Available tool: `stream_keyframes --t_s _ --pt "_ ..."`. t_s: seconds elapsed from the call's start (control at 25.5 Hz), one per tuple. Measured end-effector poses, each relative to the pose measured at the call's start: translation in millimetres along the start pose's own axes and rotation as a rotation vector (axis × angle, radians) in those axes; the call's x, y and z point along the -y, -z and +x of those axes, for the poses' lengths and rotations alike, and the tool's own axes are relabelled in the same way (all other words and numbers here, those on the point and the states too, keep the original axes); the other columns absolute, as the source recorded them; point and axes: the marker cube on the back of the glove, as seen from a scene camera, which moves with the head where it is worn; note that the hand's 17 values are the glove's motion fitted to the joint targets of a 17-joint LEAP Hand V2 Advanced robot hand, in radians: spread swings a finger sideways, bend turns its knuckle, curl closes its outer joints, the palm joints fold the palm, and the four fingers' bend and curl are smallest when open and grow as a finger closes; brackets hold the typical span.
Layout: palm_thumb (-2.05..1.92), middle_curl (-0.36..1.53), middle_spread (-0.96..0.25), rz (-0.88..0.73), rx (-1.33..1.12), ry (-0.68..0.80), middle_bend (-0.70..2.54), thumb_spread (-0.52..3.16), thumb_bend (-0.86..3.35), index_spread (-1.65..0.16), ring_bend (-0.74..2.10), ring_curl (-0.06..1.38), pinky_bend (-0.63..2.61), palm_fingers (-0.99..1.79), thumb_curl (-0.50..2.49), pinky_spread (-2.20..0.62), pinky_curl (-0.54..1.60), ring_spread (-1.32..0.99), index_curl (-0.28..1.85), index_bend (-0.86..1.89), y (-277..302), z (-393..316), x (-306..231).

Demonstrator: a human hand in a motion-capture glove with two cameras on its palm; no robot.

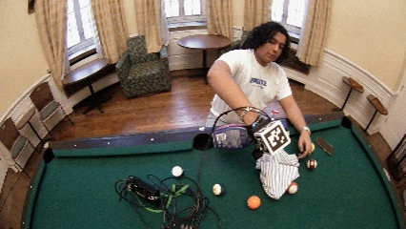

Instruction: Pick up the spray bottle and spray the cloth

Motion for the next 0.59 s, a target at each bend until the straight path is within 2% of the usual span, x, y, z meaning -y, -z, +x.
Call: stream_keyframes --t_s 0.31,0.59 --pt "0.9 0.54 -0.22 -0.051 0.1 -0.127 0.64 0.49 -0.02 -0.27 0.69 0.45 0.42 1.39 0.78 -0.29 0.38 -0.2 0.57 0.34 -47 6 28" --pt "0.9 0.54 -0.22 -0.205 -0.018 -0.222 0.64 0.51 -0.02 -0.27 0.69 0.45 0.42 1.39 0.8 -0.29 0.38 -0.2 0.57 0.32 -86 16 43"
